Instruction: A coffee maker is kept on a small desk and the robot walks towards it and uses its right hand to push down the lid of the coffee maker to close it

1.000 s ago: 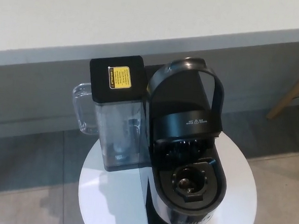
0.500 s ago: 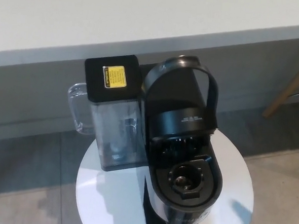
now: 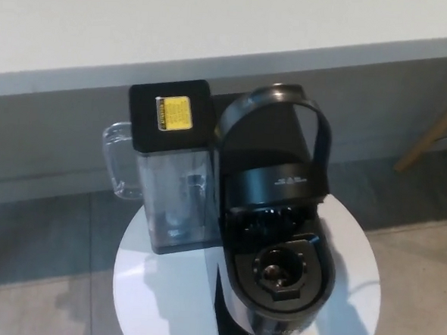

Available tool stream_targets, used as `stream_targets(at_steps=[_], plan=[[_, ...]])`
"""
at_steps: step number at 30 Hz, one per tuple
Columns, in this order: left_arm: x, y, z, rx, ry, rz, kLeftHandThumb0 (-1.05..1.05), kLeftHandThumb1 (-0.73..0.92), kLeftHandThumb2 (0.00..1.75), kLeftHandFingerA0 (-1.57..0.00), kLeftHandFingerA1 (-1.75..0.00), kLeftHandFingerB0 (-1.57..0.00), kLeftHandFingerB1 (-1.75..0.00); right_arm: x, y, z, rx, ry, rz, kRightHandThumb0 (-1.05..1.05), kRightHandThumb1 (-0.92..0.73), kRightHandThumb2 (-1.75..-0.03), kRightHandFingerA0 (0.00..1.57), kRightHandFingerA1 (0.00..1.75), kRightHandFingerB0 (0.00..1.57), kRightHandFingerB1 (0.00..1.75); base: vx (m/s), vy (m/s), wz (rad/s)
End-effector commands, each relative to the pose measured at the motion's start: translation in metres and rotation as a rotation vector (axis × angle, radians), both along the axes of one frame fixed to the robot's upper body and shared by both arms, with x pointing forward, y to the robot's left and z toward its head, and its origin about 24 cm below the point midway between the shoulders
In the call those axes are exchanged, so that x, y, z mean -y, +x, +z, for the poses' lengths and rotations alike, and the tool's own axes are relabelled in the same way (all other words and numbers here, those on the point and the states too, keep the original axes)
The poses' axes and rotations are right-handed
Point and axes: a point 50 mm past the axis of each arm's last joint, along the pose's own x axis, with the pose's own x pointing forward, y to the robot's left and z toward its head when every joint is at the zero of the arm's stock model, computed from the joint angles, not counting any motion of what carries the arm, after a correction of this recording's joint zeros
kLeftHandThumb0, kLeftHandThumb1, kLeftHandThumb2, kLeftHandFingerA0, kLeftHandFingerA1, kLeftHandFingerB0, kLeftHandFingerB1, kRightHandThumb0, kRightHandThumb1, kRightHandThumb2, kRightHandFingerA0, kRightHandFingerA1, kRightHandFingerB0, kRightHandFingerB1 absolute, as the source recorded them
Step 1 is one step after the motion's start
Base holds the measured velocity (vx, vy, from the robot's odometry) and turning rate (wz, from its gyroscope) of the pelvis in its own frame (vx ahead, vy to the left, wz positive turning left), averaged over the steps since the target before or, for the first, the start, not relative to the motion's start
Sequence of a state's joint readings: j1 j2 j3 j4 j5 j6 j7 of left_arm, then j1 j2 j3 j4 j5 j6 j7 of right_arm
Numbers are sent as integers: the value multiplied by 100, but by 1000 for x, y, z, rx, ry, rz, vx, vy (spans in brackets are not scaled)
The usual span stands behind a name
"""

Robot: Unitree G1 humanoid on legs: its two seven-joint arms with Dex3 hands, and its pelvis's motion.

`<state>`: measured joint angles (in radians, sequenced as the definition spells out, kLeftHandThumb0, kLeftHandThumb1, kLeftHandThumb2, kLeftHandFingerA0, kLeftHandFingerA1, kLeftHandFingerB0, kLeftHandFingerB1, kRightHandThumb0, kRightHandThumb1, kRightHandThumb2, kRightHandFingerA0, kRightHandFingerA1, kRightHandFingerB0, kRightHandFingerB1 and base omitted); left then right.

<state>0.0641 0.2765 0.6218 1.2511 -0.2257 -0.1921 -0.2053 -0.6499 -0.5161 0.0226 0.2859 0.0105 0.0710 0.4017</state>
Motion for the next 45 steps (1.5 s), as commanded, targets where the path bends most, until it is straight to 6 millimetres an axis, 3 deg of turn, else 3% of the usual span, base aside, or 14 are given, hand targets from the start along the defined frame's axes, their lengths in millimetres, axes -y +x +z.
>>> stream_targets(at_steps=[1,2,3,5,6,12,14,21,22,26,27,37,38,45], plan=[[0,-17,-2,-28,14,11,-42,37,100,-13,-63,-6,-57,-32,11,24,30,-79,79,-92,-91,-68,18,55,10,35,0,0,0],[0,-19,-2,-32,13,19,-42,38,100,-13,-64,-7,-58,-37,13,25,27,-85,89,-92,-91,-68,19,54,12,36,0,0,0],[1,-21,-3,-36,12,22,-81,56,83,-12,-75,-11,-67,-43,15,27,29,-99,108,-91,-91,-69,16,54,12,38,12,0,7],[1,-24,-3,-39,12,23,-81,56,83,-12,-75,-11,-67,-50,17,29,33,-115,131,-91,-91,-69,16,54,12,38,11,-2,7],[2,-27,-3,-50,15,12,-42,39,101,-14,-64,-6,-57,-57,19,28,35,-166,141,-98,-92,-69,16,60,16,40,8,-3,11],[1,-34,-4,-80,17,-4,-42,38,100,-12,-62,-4,-56,-76,26,20,8,-324,168,-97,-92,-70,16,56,14,39,1,-1,1],[2,-36,-5,-98,13,-7,-42,38,100,-12,-62,-3,-55,-90,26,0,-49,-347,208,-97,-92,-69,26,62,17,42,0,0,0],[2,-35,-5,-102,16,-31,-42,38,100,-12,-62,-4,-56,-102,21,-29,-121,-397,256,-99,-92,-68,33,67,20,41,0,0,0],[3,-35,-5,-102,17,-33,-75,51,97,-3,-62,-16,-64,-104,20,-37,-153,-415,262,-97,-92,-68,34,63,18,41,0,0,0],[3,-36,-6,-109,14,-33,-74,50,97,-3,-61,-16,-64,-106,19,-46,-172,-453,270,-97,-92,-71,32,61,15,39,0,0,0],[4,-36,-6,-112,13,-32,-42,40,101,-13,-63,-4,-56,-107,19,-52,-189,-466,275,-97,-92,-70,38,61,18,40,0,0,0],[4,-40,-5,-115,24,-47,-42,38,101,-13,-63,-4,-56,-115,12,-77,-255,-538,325,-103,-92,-75,37,60,17,39,0,0,0],[5,-40,-7,-132,15,-36,-90,56,97,-7,-65,-13,-63,-125,-2,-84,-240,-513,396,-99,-92,-71,39,65,19,44,0,0,0],[7,-41,-8,-124,1,-18,-85,55,96,-7,-65,-10,-62,-130,-24,-90,-219,-541,472,-103,-92,-74,39,67,20,44,0,0,0]])
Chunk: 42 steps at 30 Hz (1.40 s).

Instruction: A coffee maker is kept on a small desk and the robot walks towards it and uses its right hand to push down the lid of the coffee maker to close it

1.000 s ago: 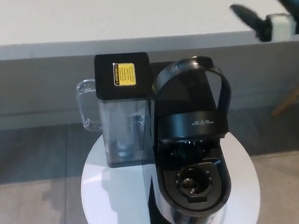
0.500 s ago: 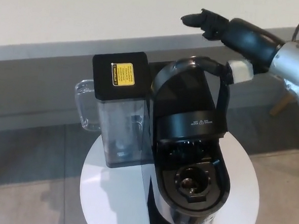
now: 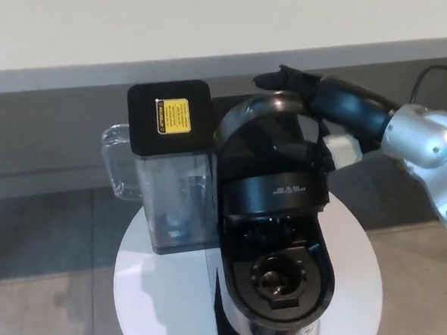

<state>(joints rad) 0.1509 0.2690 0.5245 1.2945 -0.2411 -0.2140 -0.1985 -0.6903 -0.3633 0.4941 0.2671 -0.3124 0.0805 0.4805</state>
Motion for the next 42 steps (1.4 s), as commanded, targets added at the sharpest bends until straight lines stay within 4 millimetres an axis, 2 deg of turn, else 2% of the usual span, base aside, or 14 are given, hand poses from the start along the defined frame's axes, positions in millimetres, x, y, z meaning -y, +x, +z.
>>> stream_targets(at_steps=[1,14,15,16,18,25,27,31,32,33,35,36,37,42], plan=[[-4,-2,3,11,25,17,-85,55,96,-7,-65,-10,-62,-7,-18,-18,-55,-53,93,-103,-92,-74,39,67,20,44,0,0,0],[-5,-17,1,-50,14,46,-87,59,100,-7,-62,-7,-50,3,-76,17,84,-66,289,-100,-92,-73,44,68,19,44,0,0,0],[-5,-17,1,-49,16,40,-88,59,101,-10,-65,-5,-51,1,-82,23,115,-64,316,-95,-81,-121,43,68,15,50,0,0,0],[-4,-16,1,-44,13,39,-91,61,102,-6,-64,-6,-47,0,-86,28,121,-66,322,-99,-92,-74,44,63,18,42,0,0,0],[-2,-14,0,-36,3,49,-89,60,101,-6,-63,-7,-50,-1,-94,38,144,-69,343,-94,-80,-119,43,66,15,50,0,0,0],[0,-15,-1,-34,-8,47,-86,58,102,-4,-62,-6,-48,11,-105,41,197,-56,334,-94,-79,-119,47,68,22,52,0,0,0],[-2,-12,0,-21,-6,56,-88,59,102,-5,-63,-6,-48,12,-103,40,185,-51,324,-92,-92,-75,46,64,22,43,0,0,0],[-1,-13,-1,-34,-8,47,-85,58,103,-3,-60,-3,-47,20,-115,-3,120,26,228,-89,-79,-119,50,72,22,53,0,0,0],[1,-12,-2,-32,-9,43,-84,58,104,-3,-61,-3,-47,21,-116,-12,106,43,206,-91,-92,-77,49,70,22,45,0,0,0],[2,-11,-2,-24,-11,48,-88,59,102,-7,-64,-6,-49,23,-119,-23,95,72,179,-90,-79,-118,52,73,24,53,0,0,0],[3,-13,-2,-9,-25,58,-85,76,63,-2,-69,0,-47,27,-128,-47,54,107,114,-90,-79,-118,50,73,23,53,0,0,0],[3,-14,-2,-13,-23,53,-84,59,102,-1,-61,-8,-48,29,-131,-56,35,106,87,-90,-92,-74,52,69,27,44,0,0,0],[3,-14,-3,-15,-22,46,-84,60,103,0,-61,-8,-48,31,-133,-63,23,109,60,-90,-79,-119,52,71,24,52,0,0,0],[3,-15,-2,-34,-16,26,-84,78,65,-2,-67,0,-46,41,-131,-84,31,130,-22,-90,-75,-94,54,72,28,50,0,0,0]])
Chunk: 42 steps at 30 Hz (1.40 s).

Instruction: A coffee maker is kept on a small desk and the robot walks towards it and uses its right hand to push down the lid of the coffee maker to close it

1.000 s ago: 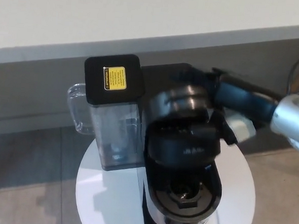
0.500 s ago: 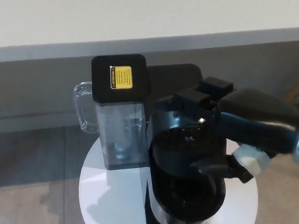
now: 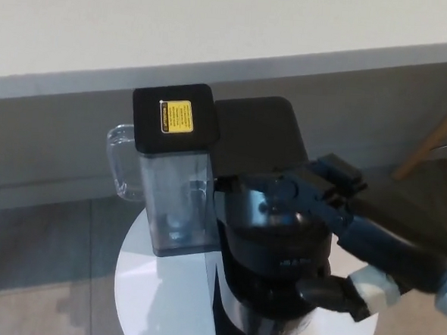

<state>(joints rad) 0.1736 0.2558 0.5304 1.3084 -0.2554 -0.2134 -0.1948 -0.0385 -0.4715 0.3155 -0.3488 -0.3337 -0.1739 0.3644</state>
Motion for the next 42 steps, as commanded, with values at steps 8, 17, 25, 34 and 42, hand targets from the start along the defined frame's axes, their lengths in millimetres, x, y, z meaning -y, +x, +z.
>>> stream_targets(at_steps=[8,17,25,34,42], plan=[[-4,9,3,18,20,-41,-91,76,66,-3,-66,-1,-49,39,-13,-76,-144,116,-365,-81,-92,-69,50,73,30,46,0,0,0],[-4,17,4,33,18,-51,-90,78,65,-3,-68,-1,-48,32,-62,-86,-62,112,-313,-82,-92,-69,48,74,30,48,1,0,1],[0,21,1,41,8,-60,-85,80,65,-26,-41,-24,-29,36,-88,-101,-65,109,-299,-73,-71,-112,50,73,28,54,0,0,0],[-2,18,2,49,3,-42,-85,81,65,-25,-43,-24,-30,40,-100,-95,-33,92,-248,-75,-73,-114,48,71,26,54,0,0,0],[-1,16,2,54,-6,-16,-86,79,65,-25,-42,-24,-29,51,-95,-23,113,314,-213,-78,-90,-67,50,63,33,41,0,0,0]])
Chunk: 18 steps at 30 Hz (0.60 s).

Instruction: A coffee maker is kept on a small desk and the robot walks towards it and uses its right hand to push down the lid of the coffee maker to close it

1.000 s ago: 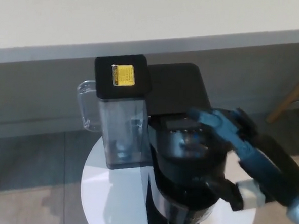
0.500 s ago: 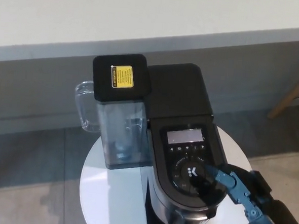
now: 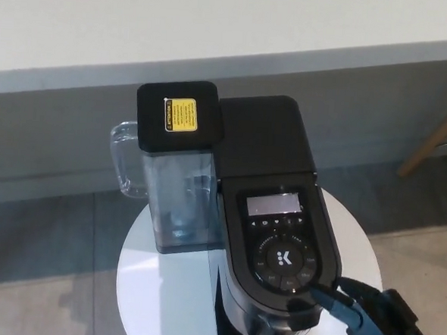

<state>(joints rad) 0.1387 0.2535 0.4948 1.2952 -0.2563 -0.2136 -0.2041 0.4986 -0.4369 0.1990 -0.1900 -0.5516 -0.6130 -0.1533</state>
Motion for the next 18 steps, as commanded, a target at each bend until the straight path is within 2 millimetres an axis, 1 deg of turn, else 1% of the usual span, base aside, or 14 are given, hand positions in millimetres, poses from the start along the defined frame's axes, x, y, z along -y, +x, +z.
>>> stream_targets(at_steps=[1,2,3,7,8,9,10,12,13,14,15,16,17,18], plan=[[-4,-3,2,20,1,37,-86,79,65,-25,-42,-24,-29,9,-1,52,105,169,42,-78,-90,-67,50,63,33,41,0,0,0],[-3,-4,2,14,5,26,-87,80,65,-25,-44,-24,-30,18,-3,76,180,255,32,-77,-89,-67,48,58,33,39,0,0,0],[-3,-5,2,11,7,21,-87,80,65,-25,-44,-24,-30,21,-5,87,211,292,31,-77,-89,-67,48,58,33,39,0,0,0],[-3,-5,2,11,7,21,-87,80,65,-25,-44,-24,-30,22,-5,88,206,293,31,-77,-89,-67,48,58,33,39,0,0,0],[-3,-9,1,0,3,23,-85,81,65,-25,-40,-23,-29,51,-12,114,313,371,-92,-76,-89,-66,48,55,37,38,0,0,0],[-2,-10,1,-5,1,23,-85,81,65,-25,-40,-23,-29,63,-17,126,363,401,-137,-76,-89,-66,48,55,37,38,0,0,0],[-2,-11,1,-6,0,34,-87,80,65,-26,-40,-24,-29,84,-23,131,449,402,-234,-70,-87,-66,52,50,39,36,0,0,0],[-2,-11,0,-7,0,35,-87,80,65,-26,-40,-24,-29,87,-24,132,457,402,-245,-70,-87,-66,52,50,39,36,0,0,0],[-1,-14,0,-8,-9,51,-85,81,65,-24,-41,-24,-29,134,-38,113,466,345,-510,-64,-87,-66,60,56,42,42,0,0,0],[0,-15,-1,-8,-13,58,-85,81,65,-24,-41,-24,-29,154,-49,105,471,321,-626,-64,-87,-66,60,56,42,42,0,0,0],[0,-15,-1,-9,-14,56,-85,81,65,-24,-42,-24,-29,165,-54,95,442,315,-695,-64,-86,-65,61,53,42,41,0,0,0],[0,-16,-1,-10,-14,57,-85,81,66,-24,-41,-24,-29,174,-60,86,422,305,-756,-61,-86,-65,63,54,42,39,0,0,0],[0,-16,-1,-10,-14,60,-85,81,66,-24,-41,-24,-29,181,-64,80,413,296,-794,-61,-86,-65,63,54,42,39,0,0,0],[1,-16,-1,-10,-14,60,-85,81,66,-24,-41,-24,-29,182,-65,79,413,294,-801,-61,-86,-65,63,54,42,39,0,0,0]])
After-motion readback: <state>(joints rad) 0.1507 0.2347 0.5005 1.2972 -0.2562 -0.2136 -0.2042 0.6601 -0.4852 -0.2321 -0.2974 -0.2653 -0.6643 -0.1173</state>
